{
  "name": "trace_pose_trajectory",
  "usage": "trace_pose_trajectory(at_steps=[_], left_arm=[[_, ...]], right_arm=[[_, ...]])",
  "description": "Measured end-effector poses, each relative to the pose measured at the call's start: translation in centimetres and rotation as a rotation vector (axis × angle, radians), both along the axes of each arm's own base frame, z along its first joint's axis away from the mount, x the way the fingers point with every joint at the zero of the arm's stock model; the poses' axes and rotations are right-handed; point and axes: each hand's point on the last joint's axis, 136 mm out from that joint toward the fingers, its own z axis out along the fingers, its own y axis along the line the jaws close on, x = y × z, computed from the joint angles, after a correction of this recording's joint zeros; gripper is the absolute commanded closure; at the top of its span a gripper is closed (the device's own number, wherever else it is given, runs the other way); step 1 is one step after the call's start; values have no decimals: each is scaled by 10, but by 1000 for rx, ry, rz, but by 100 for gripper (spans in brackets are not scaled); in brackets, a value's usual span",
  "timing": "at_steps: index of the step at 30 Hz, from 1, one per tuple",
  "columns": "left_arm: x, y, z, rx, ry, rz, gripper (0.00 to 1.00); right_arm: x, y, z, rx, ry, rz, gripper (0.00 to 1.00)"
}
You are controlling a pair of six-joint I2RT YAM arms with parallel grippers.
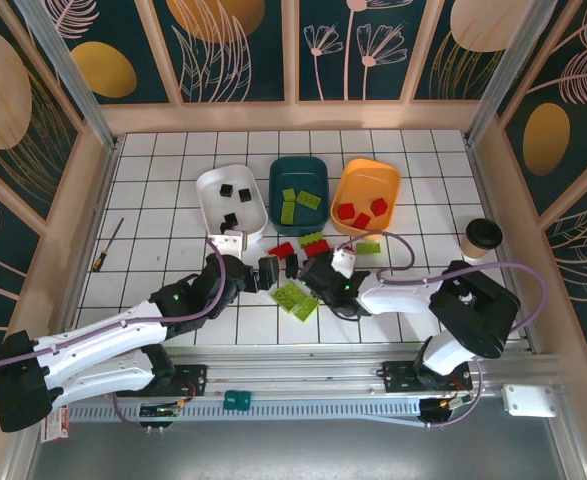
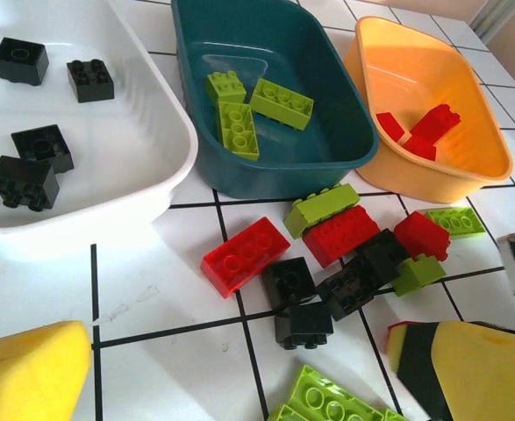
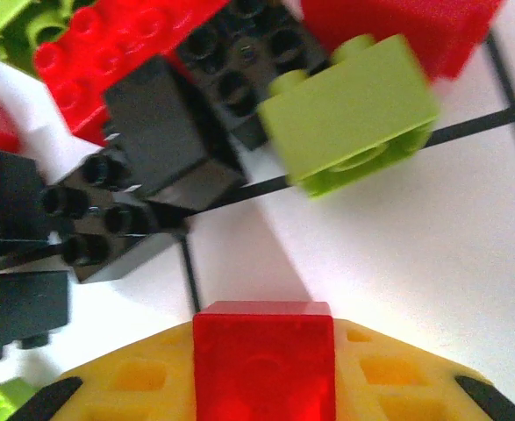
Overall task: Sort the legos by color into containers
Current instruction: Pick up the lego from the bottom-center of the table, then place the lego in the container.
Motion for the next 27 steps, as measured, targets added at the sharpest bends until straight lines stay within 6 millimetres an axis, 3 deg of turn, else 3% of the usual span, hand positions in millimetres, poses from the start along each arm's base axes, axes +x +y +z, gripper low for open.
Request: trace_pose_trajectory(at_steps=[3,6,9,12,15,18,19,20,22,27], left_arm=[[0,1,-1,4,1,2,1],[-1,2,-6,12,6,3,1],[-1,3,-9,19,11,5,1],[-1,3,-12,23,18,10,1],[-1,3,-16,28,31,15,1],[-1,2,-20,30,42,16,1],[-1,2,-22,30,47,15,1],[-2,2,-23,31,51,15,1],[-3,2,-25,32,56,14,1],[-6,0,-33,41,81,-3,1]], right_arm=[[-3,-14,15,2,-24,16,82],[11,-22,55,69,-106,23,83],[45,-46,94,117,-202,-39,83],[85,-72,115,99,-253,-109,82],[129,-88,114,55,-256,-155,81],[171,-103,92,7,-209,-183,75],[182,-107,83,-9,-192,-188,70],[192,-110,74,-21,-171,-189,57],[210,-112,61,-35,-140,-180,41],[229,-103,64,-33,-143,-130,31]])
